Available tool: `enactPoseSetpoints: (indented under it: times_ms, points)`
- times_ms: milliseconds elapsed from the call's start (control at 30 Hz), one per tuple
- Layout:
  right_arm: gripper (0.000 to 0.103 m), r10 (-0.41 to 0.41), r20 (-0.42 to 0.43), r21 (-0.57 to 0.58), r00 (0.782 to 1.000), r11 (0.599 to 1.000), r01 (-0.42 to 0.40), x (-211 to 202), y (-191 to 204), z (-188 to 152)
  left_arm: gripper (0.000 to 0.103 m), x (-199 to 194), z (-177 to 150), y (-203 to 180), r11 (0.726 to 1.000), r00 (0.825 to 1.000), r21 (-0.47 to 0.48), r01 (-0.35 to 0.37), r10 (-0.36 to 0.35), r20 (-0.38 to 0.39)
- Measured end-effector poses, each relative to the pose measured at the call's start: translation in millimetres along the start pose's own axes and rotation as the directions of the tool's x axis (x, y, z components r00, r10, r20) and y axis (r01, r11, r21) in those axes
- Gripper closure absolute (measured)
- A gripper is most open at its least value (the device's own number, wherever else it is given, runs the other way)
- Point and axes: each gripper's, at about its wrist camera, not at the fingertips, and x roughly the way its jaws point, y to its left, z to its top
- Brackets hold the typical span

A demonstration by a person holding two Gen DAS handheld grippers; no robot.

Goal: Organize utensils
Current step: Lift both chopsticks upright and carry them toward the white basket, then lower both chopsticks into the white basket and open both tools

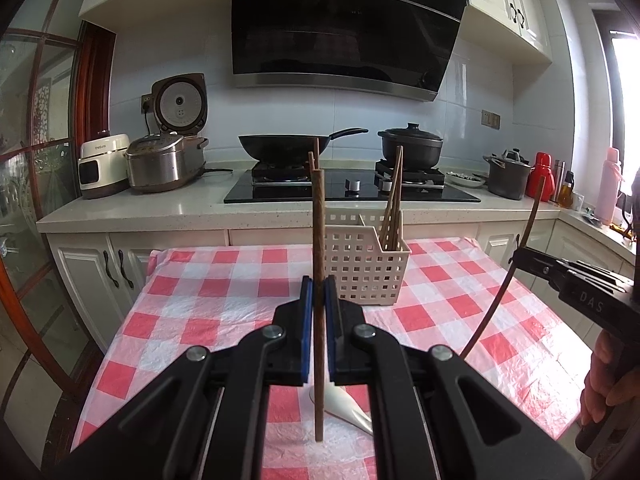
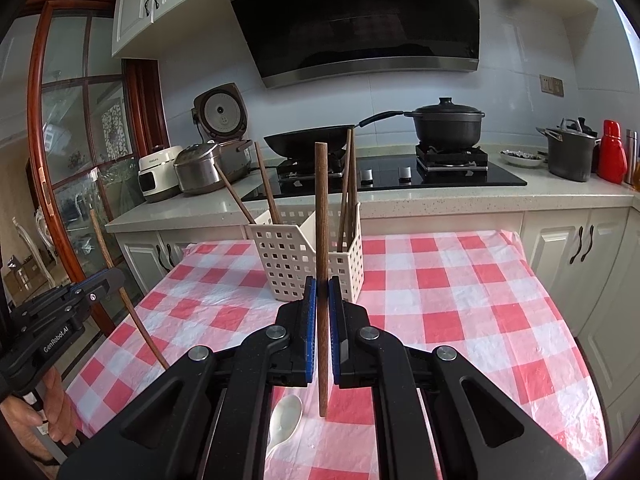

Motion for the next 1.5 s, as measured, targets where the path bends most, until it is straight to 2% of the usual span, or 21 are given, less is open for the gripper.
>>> enactPoseSetpoints:
  times_ms: [200, 500, 833, 1000, 1133, 1300, 1500]
  points:
    - [0.097, -0.006, 0.011, -0.026, 1.000, 1.000, 0.006, 12, 1, 17, 0.097, 15, 19, 2, 1.000, 1.000, 0.014, 0.023, -0.023, -0.018]
    - [0.097, -0.007, 0.017, -0.050, 1.000, 0.999, 0.008, 42, -1, 53, 0.097, 44, 63, -14, 0.997, 1.000, 0.079, 0.021, -0.022, 0.010]
    - [0.097, -0.002, 0.050, -0.044, 0.999, 0.999, 0.004, 72, -9, 108, 0.097, 71, 145, -33, 0.993, 0.994, 0.108, 0.036, -0.047, 0.098]
    - [0.097, -0.005, 0.077, -0.063, 0.997, 0.998, 0.010, 86, -6, 137, 0.097, 85, 193, -34, 0.996, 0.989, 0.079, 0.045, -0.056, 0.139]
    - [0.097, -0.006, 0.093, -0.064, 0.996, 0.998, 0.012, 99, -5, 157, 0.097, 101, 219, -36, 0.997, 0.986, 0.066, 0.029, -0.040, 0.162]
    - [0.097, -0.002, 0.037, -0.058, 0.999, 0.998, 0.004, 133, -6, 159, 0.097, 131, 221, -37, 0.999, 0.987, 0.038, -0.012, 0.006, 0.162]
    - [0.097, 0.002, -0.111, -0.046, 0.994, 0.999, -0.007, 181, -14, 134, 0.097, 181, 188, -34, 1.000, 0.999, 0.012, -0.008, 0.008, 0.048]
